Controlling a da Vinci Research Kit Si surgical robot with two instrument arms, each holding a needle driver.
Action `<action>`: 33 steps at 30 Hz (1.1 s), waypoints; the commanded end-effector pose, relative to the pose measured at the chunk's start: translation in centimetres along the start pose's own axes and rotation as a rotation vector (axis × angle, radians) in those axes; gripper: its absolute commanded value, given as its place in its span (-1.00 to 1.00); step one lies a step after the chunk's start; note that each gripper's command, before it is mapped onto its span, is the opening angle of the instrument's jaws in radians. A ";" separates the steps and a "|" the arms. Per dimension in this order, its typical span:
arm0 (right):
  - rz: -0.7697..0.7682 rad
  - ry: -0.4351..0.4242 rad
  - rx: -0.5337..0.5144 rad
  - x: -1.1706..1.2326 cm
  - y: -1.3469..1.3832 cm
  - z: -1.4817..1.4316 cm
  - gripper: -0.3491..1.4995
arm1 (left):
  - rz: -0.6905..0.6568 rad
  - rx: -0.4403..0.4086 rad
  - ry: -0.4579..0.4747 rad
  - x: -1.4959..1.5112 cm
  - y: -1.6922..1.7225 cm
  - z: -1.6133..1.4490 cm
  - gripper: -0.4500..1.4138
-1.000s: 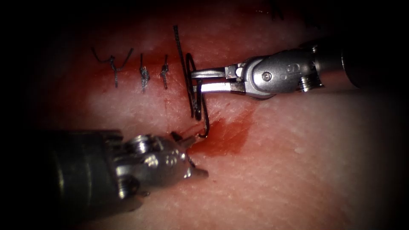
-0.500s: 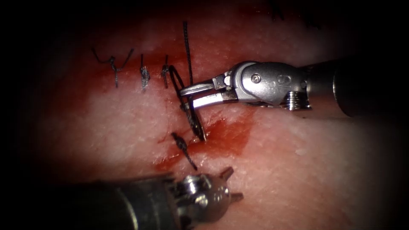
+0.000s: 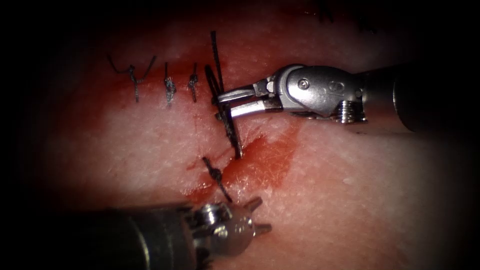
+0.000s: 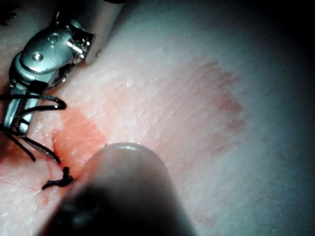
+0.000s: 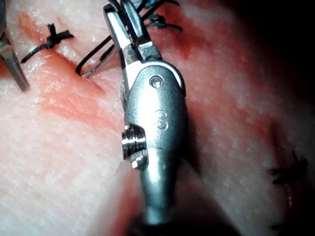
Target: Wound Closure
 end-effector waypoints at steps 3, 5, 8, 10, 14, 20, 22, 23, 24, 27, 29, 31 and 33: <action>0.000 0.003 0.017 -0.07 0.05 0.08 -1.00 | 0.003 -0.003 -0.003 -0.01 0.07 0.05 0.03; -0.001 0.004 0.019 -0.07 0.07 0.09 -1.00 | 0.003 -0.003 -0.003 -0.01 0.08 0.04 0.01; 0.001 0.006 0.028 -0.08 0.09 0.10 -1.00 | 0.002 -0.001 -0.003 0.00 0.09 0.06 0.01; 0.001 0.007 0.038 -0.08 0.10 0.11 -1.00 | 0.002 -0.004 -0.004 0.00 0.10 0.08 0.01; 0.019 0.021 0.070 -0.07 0.12 0.14 -1.00 | 0.003 -0.008 -0.006 -0.01 0.10 0.11 0.01; 0.047 0.048 0.082 -0.03 0.20 0.16 -1.00 | 0.007 -0.009 -0.005 -0.03 0.07 0.16 0.01; 0.047 0.049 0.090 -0.03 0.22 0.16 -1.00 | 0.008 -0.013 -0.006 -0.03 0.06 0.17 0.01; 0.051 0.053 0.094 -0.03 0.23 0.16 -1.00 | 0.003 -0.013 -0.005 -0.04 0.06 0.17 0.01; 0.048 0.051 0.100 -0.03 0.23 0.16 -1.00 | 0.004 -0.013 -0.005 -0.05 0.05 0.17 0.01; 0.055 0.058 0.113 -0.02 0.23 0.16 -1.00 | 0.001 -0.014 -0.004 -0.06 0.03 0.17 0.01; 0.058 0.061 0.123 -0.01 0.23 0.16 -1.00 | -0.003 -0.014 -0.003 -0.08 0.02 0.18 0.01; 0.060 0.065 0.138 0.01 0.24 0.16 -1.00 | -0.001 -0.014 -0.005 -0.10 0.01 0.20 0.01; 0.062 0.068 0.149 0.02 0.24 0.17 -1.00 | -0.004 -0.014 -0.010 -0.12 0.01 0.22 0.01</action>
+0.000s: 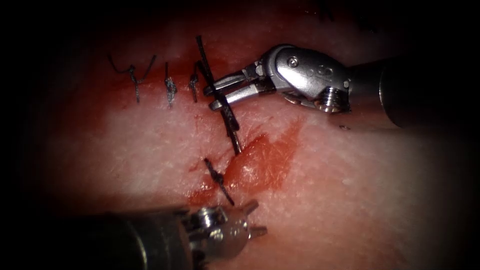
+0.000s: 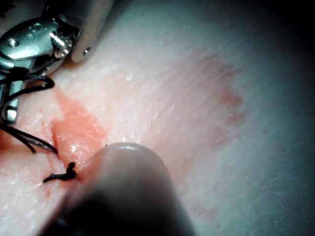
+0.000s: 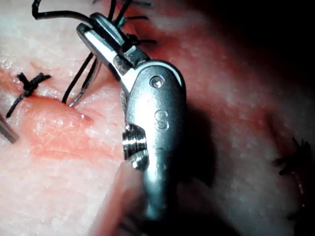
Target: Wound Closure
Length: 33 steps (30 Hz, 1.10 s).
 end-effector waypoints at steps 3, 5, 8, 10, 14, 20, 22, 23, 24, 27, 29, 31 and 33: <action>-0.001 0.004 0.023 -0.04 0.04 0.09 -1.00 | -0.008 -0.004 -0.008 -0.02 0.04 0.11 0.01; 0.000 -0.003 0.033 -0.05 0.05 0.10 -1.00 | -0.005 -0.003 -0.007 -0.04 0.03 0.12 0.01; 0.014 -0.013 0.054 -0.08 0.06 0.12 -1.00 | -0.012 -0.006 -0.011 -0.08 0.01 0.13 0.01; 0.030 -0.019 0.065 -0.10 0.06 0.13 -1.00 | -0.015 -0.007 -0.009 -0.10 -0.01 0.13 0.01; 0.069 -0.029 0.076 -0.11 0.06 0.15 -1.00 | -0.014 -0.010 -0.013 -0.14 -0.05 0.15 -0.01; 0.196 -0.057 0.101 -0.12 0.07 0.17 -1.00 | -0.021 -0.010 -0.019 -0.18 -0.07 0.19 -0.01; 0.229 -0.065 0.102 -0.13 0.08 0.18 -1.00 | -0.021 -0.010 -0.019 -0.18 -0.07 0.19 -0.01; 0.246 -0.066 0.106 -0.14 0.08 0.19 -1.00 | -0.021 -0.010 -0.019 -0.18 -0.07 0.19 -0.01; 0.263 -0.069 0.107 -0.15 0.08 0.19 -1.00 | -0.020 -0.010 -0.019 -0.19 -0.07 0.19 -0.01; 0.316 -0.081 0.115 -0.20 0.07 0.21 -1.00 | -0.020 -0.011 -0.018 -0.19 -0.08 0.19 -0.01; 0.340 -0.082 0.115 -0.24 0.05 0.23 -1.00 | -0.019 -0.011 -0.018 -0.20 -0.08 0.18 -0.01; 0.365 -0.087 0.117 -0.29 0.03 0.24 -1.00 | -0.018 -0.012 -0.018 -0.20 -0.08 0.18 -0.01; 0.395 -0.078 0.118 -0.34 -0.01 0.24 -1.00 | -0.018 -0.012 -0.018 -0.21 -0.08 0.18 -0.01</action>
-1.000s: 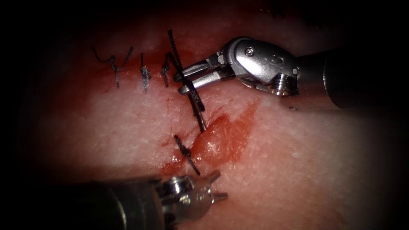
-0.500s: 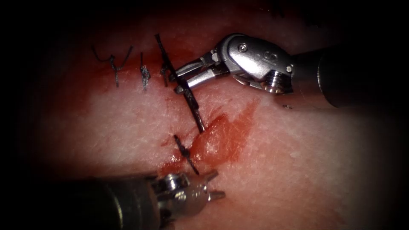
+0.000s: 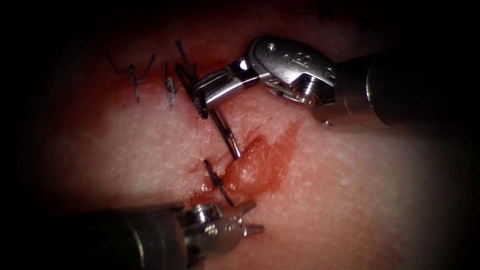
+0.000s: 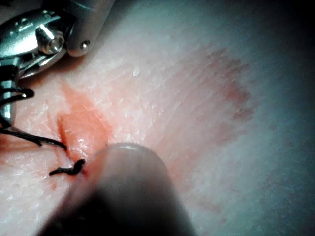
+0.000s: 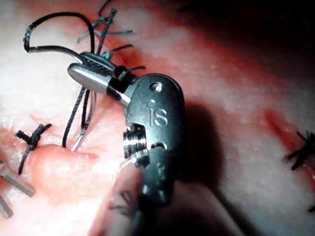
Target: Wound Closure
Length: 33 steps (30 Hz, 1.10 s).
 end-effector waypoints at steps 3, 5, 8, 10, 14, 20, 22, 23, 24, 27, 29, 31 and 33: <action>0.044 0.024 0.013 -0.15 0.02 0.11 -1.00 | 0.003 -0.004 0.000 -0.01 0.05 0.07 -0.01; 0.064 0.031 0.020 -0.19 0.01 0.12 -1.00 | 0.004 -0.005 0.001 -0.01 0.04 0.06 -0.01; 0.092 0.050 0.040 -0.19 0.01 0.11 -1.00 | 0.005 -0.006 0.001 -0.03 0.04 0.05 -0.01; 0.109 0.066 0.059 -0.17 0.03 0.10 -1.00 | 0.005 -0.007 -0.002 -0.03 0.04 0.04 -0.01; 0.192 0.079 0.102 -0.12 0.07 0.07 -1.00 | 0.006 -0.008 -0.002 -0.05 0.05 0.03 -0.01; 0.320 0.102 0.073 -0.17 0.04 0.15 -1.00 | 0.009 -0.012 -0.006 -0.07 0.05 0.02 -0.01; 0.365 0.107 0.068 -0.22 0.01 0.19 -1.00 | 0.010 -0.013 -0.006 -0.09 0.05 0.01 -0.01; 0.389 0.114 0.063 -0.23 -0.01 0.21 -1.00 | 0.011 -0.014 -0.006 -0.09 0.04 0.01 -0.01; 0.414 0.121 0.057 -0.25 -0.02 0.22 -1.00 | 0.012 -0.014 -0.006 -0.10 0.04 0.00 -0.01; 0.512 0.133 0.045 -0.26 -0.06 0.23 -1.00 | 0.014 -0.016 -0.006 -0.11 0.04 -0.01 -0.01; 0.568 0.140 0.041 -0.26 -0.07 0.23 -1.00 | 0.015 -0.016 -0.005 -0.12 0.03 -0.01 -0.01; 0.650 0.135 0.046 -0.28 -0.09 0.25 -1.00 | 0.015 -0.019 -0.004 -0.12 0.02 -0.01 -0.01; 0.715 0.131 0.050 -0.30 -0.10 0.27 -1.00 | 0.016 -0.019 -0.004 -0.12 0.02 -0.01 -0.01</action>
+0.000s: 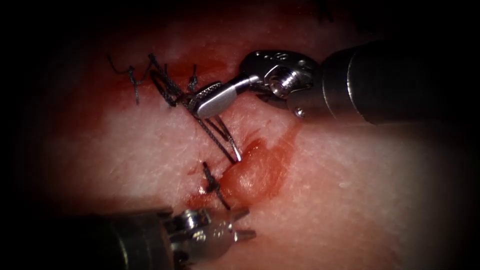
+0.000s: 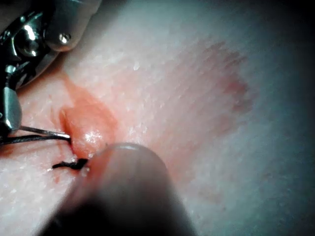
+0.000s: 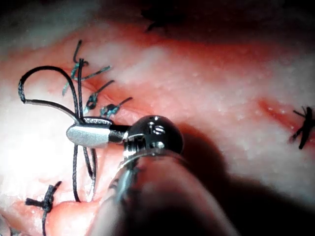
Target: Wound Closure
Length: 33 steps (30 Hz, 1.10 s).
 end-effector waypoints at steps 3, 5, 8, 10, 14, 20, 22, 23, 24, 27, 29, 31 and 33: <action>0.069 -0.005 0.004 -0.03 0.08 0.12 -1.00 | 0.001 -0.003 0.001 0.01 0.04 0.09 -0.01; 0.097 -0.007 0.005 -0.07 0.08 0.15 -1.00 | 0.001 -0.003 0.001 0.01 0.04 0.09 -0.01; 0.129 0.001 0.006 -0.15 0.10 0.20 -1.00 | 0.002 -0.004 0.001 0.00 0.03 0.09 -0.01; 0.128 0.001 0.006 -0.16 0.11 0.21 -1.00 | 0.002 -0.004 0.001 0.00 0.03 0.09 -0.01; 0.129 0.004 0.005 -0.15 0.11 0.19 -1.00 | 0.002 -0.003 0.001 0.00 0.04 0.09 -0.01; 0.134 0.013 0.004 -0.21 0.11 0.20 -1.00 | 0.002 -0.005 -0.002 0.00 0.04 0.09 -0.01; 0.138 0.017 0.005 -0.29 0.11 0.22 -1.00 | 0.002 -0.006 -0.002 0.00 0.04 0.08 -0.01; 0.143 0.017 0.005 -0.32 0.10 0.23 -1.00 | 0.003 -0.006 -0.002 -0.01 0.04 0.08 -0.01; 0.147 0.013 0.006 -0.37 0.10 0.25 -1.00 | 0.003 -0.006 -0.002 -0.01 0.04 0.08 -0.01; 0.171 -0.006 0.008 -0.48 0.09 0.25 -1.00 | 0.005 -0.011 -0.002 -0.02 0.04 0.04 0.01; 0.182 -0.015 0.008 -0.51 0.07 0.22 -1.00 | 0.005 -0.014 -0.001 -0.02 0.03 0.01 0.01; 0.185 -0.010 0.006 -0.53 0.05 0.19 -1.00 | 0.005 -0.013 -0.004 -0.02 0.02 -0.02 0.01; 0.199 -0.007 0.003 -0.54 0.03 0.13 -1.00 | 0.005 -0.013 -0.006 -0.01 0.02 -0.04 0.01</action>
